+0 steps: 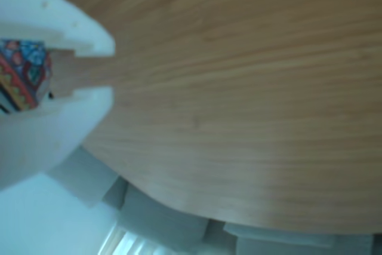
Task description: Grasp a red cap and put it in the cup.
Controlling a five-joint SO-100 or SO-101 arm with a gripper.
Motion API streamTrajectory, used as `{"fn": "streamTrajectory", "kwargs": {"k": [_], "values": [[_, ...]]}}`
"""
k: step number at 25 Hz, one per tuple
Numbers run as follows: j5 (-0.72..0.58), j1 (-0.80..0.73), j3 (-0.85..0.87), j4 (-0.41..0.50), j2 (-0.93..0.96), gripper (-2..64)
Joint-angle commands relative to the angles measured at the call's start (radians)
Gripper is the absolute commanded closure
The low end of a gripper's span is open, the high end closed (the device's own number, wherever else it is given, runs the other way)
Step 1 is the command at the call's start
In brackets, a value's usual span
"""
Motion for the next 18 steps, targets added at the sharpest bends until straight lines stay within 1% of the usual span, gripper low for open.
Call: {"fn": "streamTrajectory", "kwargs": {"k": [1, 18], "values": [[0.005, 0.003, -0.005, 0.000, 0.035, 59.8], [0.003, 0.003, 0.003, 0.000, 0.052, 59.8]]}}
